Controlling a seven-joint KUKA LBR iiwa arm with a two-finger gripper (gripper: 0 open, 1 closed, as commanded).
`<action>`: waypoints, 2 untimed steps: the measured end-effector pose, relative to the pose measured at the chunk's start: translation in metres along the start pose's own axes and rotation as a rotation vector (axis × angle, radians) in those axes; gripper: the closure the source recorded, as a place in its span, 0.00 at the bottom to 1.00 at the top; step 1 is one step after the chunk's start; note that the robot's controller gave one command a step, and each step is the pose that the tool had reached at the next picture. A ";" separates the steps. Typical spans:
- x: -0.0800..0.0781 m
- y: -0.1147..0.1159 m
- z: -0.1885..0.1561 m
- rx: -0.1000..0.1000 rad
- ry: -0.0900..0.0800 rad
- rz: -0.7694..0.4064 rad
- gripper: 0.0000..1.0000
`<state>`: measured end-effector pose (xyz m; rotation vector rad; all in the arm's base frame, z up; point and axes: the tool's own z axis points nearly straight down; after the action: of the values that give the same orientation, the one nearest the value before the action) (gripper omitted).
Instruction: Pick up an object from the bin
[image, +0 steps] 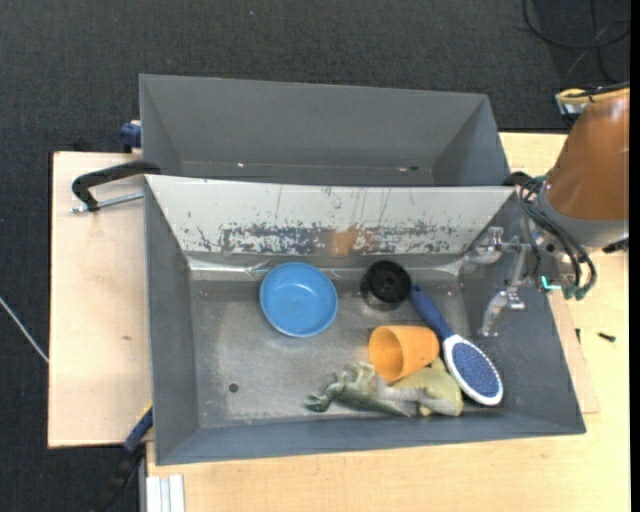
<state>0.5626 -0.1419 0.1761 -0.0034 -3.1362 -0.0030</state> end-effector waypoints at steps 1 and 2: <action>0.044 0.005 0.102 -0.008 -0.005 0.464 0.00; 0.067 -0.013 0.074 -0.002 -0.009 0.481 0.00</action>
Offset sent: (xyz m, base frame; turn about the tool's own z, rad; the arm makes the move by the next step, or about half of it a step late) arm -0.0476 0.0025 -0.1061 0.4655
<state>0.4955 -0.1547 0.1025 -0.7519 -3.0531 -0.0036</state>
